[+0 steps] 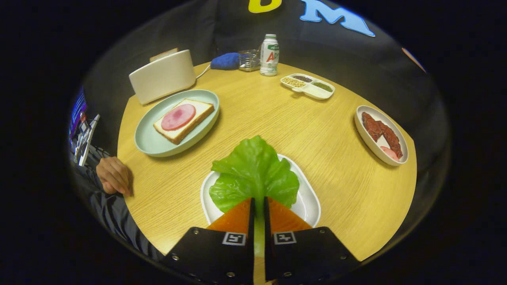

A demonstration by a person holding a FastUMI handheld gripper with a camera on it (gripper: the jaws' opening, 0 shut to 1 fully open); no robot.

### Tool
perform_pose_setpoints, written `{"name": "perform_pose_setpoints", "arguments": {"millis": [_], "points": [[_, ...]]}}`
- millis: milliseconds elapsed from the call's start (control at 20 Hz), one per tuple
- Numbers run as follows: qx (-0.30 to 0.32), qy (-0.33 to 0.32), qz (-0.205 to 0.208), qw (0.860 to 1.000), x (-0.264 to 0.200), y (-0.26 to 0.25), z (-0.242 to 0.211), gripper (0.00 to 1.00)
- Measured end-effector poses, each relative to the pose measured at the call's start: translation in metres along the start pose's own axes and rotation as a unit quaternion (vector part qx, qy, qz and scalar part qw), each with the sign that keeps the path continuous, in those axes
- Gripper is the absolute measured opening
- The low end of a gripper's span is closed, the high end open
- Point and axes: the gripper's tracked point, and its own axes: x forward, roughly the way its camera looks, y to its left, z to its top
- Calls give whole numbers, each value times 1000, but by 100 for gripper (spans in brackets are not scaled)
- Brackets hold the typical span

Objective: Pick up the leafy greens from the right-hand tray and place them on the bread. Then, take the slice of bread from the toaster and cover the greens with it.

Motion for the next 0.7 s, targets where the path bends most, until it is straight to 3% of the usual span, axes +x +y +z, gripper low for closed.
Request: {"name": "perform_pose_setpoints", "arguments": {"millis": [150, 200, 400, 700], "points": [[-15, 3, -2, 1000, -4, 4, 2, 10], [-24, -4, 3, 1000, -5, 10, 5, 1], [-48, -38, 16, 998, -25, 38, 25, 1], [-101, -102, 65, 988, -41, 100, 100, 1]]}}
